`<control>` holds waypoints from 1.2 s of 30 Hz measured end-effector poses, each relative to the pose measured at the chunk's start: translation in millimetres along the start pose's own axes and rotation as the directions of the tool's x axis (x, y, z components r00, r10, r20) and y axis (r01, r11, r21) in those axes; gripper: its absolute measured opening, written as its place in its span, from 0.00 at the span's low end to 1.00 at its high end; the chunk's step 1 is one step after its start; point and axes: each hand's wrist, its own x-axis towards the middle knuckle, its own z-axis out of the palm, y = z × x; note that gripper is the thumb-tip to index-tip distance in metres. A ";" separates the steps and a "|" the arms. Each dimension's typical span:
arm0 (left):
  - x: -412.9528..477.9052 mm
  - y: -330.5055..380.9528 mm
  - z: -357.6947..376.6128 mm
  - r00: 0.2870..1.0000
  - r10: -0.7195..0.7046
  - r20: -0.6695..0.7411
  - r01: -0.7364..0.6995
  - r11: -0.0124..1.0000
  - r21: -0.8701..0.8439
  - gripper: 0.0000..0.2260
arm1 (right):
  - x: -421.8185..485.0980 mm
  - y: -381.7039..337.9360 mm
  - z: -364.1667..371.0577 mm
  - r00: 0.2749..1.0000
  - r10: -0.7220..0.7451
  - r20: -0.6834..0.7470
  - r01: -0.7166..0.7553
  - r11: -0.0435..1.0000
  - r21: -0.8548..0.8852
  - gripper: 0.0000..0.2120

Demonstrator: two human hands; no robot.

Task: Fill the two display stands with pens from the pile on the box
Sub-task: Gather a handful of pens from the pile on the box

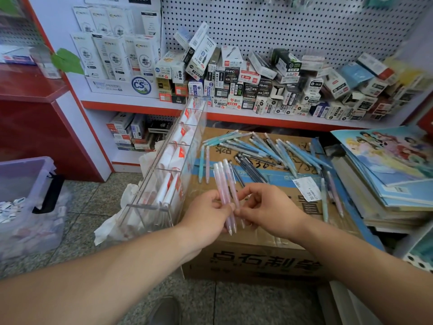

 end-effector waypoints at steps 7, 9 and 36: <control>-2.2 -2.2 -2.4 0.999 -0.031 0.023 0.032 0.998 -0.046 0.08 | -1.6 4.8 8.1 0.998 -0.024 0.054 0.025 0.999 -0.019 0.19; -4.5 -2.1 -5.0 0.995 -0.081 0.052 0.085 0.993 -0.082 0.09 | -2.8 4.0 5.2 0.993 -0.003 0.121 -0.006 0.997 0.071 0.19; -8.0 -22.6 -20.4 0.982 -0.189 -0.014 0.188 0.980 -0.059 0.06 | 126.8 2.6 27.9 0.975 -0.207 0.077 0.216 0.820 -0.531 0.09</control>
